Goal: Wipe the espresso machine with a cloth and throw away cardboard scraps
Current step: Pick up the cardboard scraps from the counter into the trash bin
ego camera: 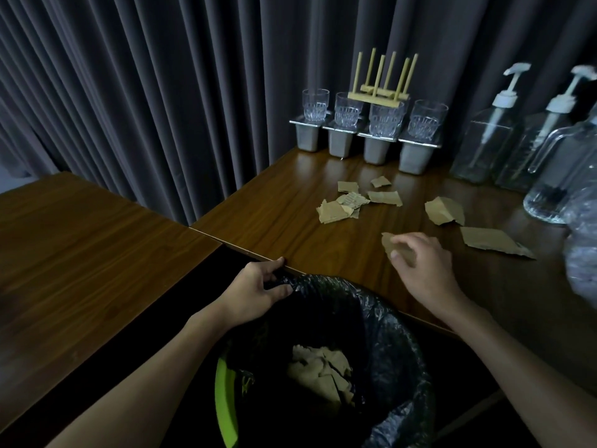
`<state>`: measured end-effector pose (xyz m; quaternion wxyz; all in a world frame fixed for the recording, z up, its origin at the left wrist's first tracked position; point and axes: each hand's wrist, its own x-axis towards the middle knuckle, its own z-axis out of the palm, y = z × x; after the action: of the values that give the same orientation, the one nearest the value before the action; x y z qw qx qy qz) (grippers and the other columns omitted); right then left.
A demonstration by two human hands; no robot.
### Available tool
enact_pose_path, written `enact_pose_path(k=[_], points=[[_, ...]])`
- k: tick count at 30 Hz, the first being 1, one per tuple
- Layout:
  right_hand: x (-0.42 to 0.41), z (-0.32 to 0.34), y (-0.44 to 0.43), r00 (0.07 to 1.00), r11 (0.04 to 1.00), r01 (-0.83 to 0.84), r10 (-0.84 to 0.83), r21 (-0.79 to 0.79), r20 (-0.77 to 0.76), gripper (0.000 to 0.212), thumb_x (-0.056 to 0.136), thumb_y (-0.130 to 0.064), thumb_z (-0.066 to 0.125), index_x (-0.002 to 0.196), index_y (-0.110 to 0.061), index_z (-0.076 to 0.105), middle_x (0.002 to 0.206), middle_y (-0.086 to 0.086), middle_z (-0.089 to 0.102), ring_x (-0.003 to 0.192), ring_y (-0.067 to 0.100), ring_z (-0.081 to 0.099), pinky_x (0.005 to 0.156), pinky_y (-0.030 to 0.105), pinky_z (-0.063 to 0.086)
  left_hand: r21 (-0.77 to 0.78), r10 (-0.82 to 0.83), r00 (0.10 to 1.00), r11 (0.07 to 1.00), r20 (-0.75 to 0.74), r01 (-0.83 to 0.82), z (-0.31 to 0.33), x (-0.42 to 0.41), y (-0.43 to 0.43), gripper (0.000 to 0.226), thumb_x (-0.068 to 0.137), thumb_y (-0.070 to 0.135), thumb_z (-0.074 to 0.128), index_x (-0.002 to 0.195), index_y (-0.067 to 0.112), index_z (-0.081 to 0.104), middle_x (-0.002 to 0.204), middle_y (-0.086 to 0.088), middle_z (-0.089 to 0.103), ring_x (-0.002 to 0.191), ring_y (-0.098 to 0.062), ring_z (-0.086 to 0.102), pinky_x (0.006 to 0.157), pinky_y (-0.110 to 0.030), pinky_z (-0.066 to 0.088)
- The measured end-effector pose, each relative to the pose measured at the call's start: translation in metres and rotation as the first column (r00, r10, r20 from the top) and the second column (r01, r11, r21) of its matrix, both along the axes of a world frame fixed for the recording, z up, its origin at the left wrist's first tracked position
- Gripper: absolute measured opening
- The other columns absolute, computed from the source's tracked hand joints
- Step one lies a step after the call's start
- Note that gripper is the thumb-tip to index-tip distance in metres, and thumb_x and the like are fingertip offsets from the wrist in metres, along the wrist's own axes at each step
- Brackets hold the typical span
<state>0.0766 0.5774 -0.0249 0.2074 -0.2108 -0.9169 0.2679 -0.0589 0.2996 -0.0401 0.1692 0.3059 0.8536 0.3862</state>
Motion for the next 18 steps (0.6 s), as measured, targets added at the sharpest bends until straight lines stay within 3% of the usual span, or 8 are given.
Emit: enact_pose_path(k=[1, 3, 7, 10, 13, 15, 18], points=[[0.002, -0.005, 0.007, 0.996, 0.993, 0.029, -0.039, 0.116, 0.086, 0.027, 0.096, -0.029, 0.056, 0.121, -0.022, 0.061, 0.132, -0.003, 0.053, 0.126, 0.019, 0.043, 0.107, 0.046, 0.032, 0.002, -0.012, 1.0, 1.0, -0.001, 0.012, 0.0, 0.003, 0.004, 0.073, 0.092, 0.022, 0.07, 0.153, 0.01, 0.034, 0.141, -0.002, 0.053, 0.119, -0.011, 0.053, 0.088, -0.007, 0.042], [0.003, -0.012, 0.012, 0.978, 0.983, -0.007, -0.032, 0.181, 0.208, 0.032, 0.097, -0.034, 0.053, 0.126, -0.023, 0.059, 0.141, -0.002, 0.046, 0.133, 0.021, 0.036, 0.109, 0.048, 0.026, 0.028, -0.029, 1.0, 0.999, 0.004, 0.028, 0.0, 0.008, 0.009, 0.07, 0.091, 0.019, 0.07, 0.152, 0.01, 0.036, 0.142, -0.001, 0.052, 0.117, -0.009, 0.052, 0.078, 0.001, 0.041], [-0.001, -0.015, 0.01, 0.971, 0.984, 0.016, -0.058, 0.178, 0.231, 0.028, 0.093, -0.039, 0.058, 0.119, -0.031, 0.061, 0.151, 0.007, 0.033, 0.141, 0.029, 0.025, 0.111, 0.051, 0.021, 0.113, -0.082, 0.996, 0.99, -0.033, 0.085, 0.001, 0.012, 0.01, 0.053, 0.09, 0.013, 0.071, 0.14, 0.019, 0.054, 0.138, 0.003, 0.058, 0.12, -0.006, 0.057, 0.09, -0.005, 0.044], [-0.003, -0.01, 0.013, 0.969, 0.995, 0.059, -0.076, 0.077, 0.236, 0.028, 0.087, -0.042, 0.064, 0.114, -0.037, 0.058, 0.14, 0.005, 0.043, 0.132, 0.033, 0.037, 0.108, 0.051, 0.027, 0.172, -0.08, 0.997, 0.982, 0.018, 0.075, 0.002, 0.015, 0.008, 0.051, 0.089, 0.01, 0.072, 0.135, 0.024, 0.057, 0.128, 0.008, 0.063, 0.107, -0.004, 0.065, 0.085, -0.015, 0.053], [-0.002, -0.004, 0.013, 0.986, 0.99, 0.056, -0.035, -0.129, 0.16, 0.048, 0.084, -0.026, 0.072, 0.126, -0.029, 0.05, 0.139, 0.003, 0.033, 0.126, 0.029, 0.039, 0.102, 0.042, 0.035, 0.198, -0.08, 0.996, 0.978, 0.048, 0.069, 0.002, 0.017, 0.007, 0.053, 0.089, 0.007, 0.071, 0.138, 0.02, 0.054, 0.123, 0.011, 0.062, 0.101, 0.003, 0.066, 0.081, -0.014, 0.053], [-0.004, 0.0, 0.013, 0.992, 0.972, 0.069, -0.042, -0.225, 0.123, 0.06, 0.084, -0.014, 0.072, 0.135, -0.024, 0.042, 0.142, 0.005, 0.031, 0.126, 0.026, 0.041, 0.097, 0.034, 0.039, 0.198, -0.074, 0.995, 0.978, 0.064, 0.06, 0.002, 0.017, 0.006, 0.057, 0.089, 0.008, 0.071, 0.141, 0.018, 0.051, 0.122, 0.004, 0.065, 0.1, -0.004, 0.069, 0.081, -0.019, 0.056], [-0.006, 0.003, 0.013, 0.996, 0.94, 0.063, -0.038, -0.336, 0.078, 0.063, 0.087, -0.006, 0.066, 0.141, -0.022, 0.037, 0.131, 0.004, 0.048, 0.119, 0.022, 0.05, 0.086, 0.03, 0.047, 0.174, -0.044, 0.997, 0.984, 0.068, 0.031, 0.003, 0.014, 0.006, 0.061, 0.088, 0.012, 0.073, 0.144, 0.016, 0.048, 0.113, -0.002, 0.071, 0.096, -0.009, 0.071, 0.084, -0.022, 0.058]])
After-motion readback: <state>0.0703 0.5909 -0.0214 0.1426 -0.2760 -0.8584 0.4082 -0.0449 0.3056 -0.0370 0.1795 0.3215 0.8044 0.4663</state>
